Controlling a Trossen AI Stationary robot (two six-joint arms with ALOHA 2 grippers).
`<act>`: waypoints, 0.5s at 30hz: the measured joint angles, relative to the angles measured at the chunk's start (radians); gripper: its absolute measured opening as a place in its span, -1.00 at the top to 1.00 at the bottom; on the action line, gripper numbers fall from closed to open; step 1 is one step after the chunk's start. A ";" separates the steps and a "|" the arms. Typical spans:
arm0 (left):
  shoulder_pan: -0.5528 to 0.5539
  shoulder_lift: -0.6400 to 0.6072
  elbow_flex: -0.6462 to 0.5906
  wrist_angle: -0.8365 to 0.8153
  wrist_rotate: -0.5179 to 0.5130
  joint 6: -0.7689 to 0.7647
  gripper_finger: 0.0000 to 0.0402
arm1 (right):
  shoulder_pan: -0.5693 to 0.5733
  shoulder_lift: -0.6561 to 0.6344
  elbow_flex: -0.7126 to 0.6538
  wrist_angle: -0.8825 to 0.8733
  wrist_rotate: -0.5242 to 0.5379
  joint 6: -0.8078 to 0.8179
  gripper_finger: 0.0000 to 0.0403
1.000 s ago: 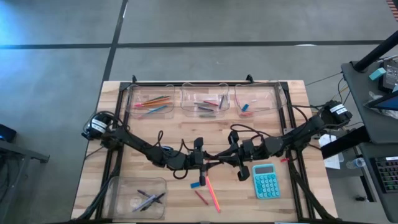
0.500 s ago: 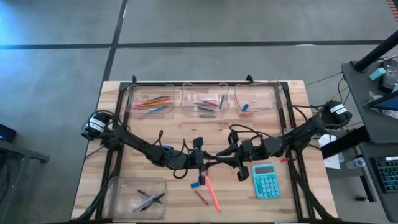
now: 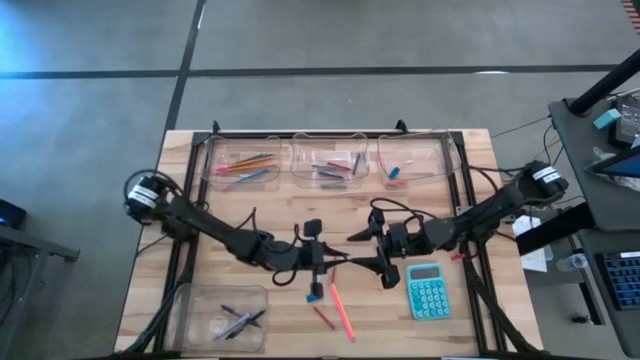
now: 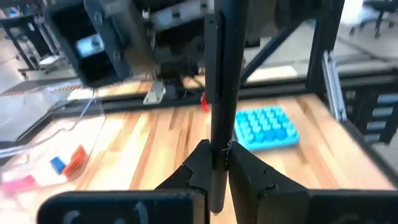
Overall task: Sort crayons/erasers/pens/pencils in bins
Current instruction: Put the black pen into the bottom transparent bin
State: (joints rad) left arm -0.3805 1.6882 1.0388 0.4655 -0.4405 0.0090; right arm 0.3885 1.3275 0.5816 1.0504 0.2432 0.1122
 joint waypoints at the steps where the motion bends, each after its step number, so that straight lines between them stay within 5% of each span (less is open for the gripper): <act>1: 0.000 -0.013 0.000 -0.035 -0.001 0.000 0.92 | 0.000 -0.007 0.000 -0.008 0.000 0.000 -0.23; 15: -0.161 -0.312 0.005 -0.520 -0.121 -0.055 0.92 | 0.001 -0.047 0.000 -0.106 -0.004 0.041 -0.25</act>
State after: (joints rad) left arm -0.5411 1.3757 1.0434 -0.0547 -0.5617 -0.0462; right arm 0.3896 1.2808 0.5816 0.9441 0.2390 0.1532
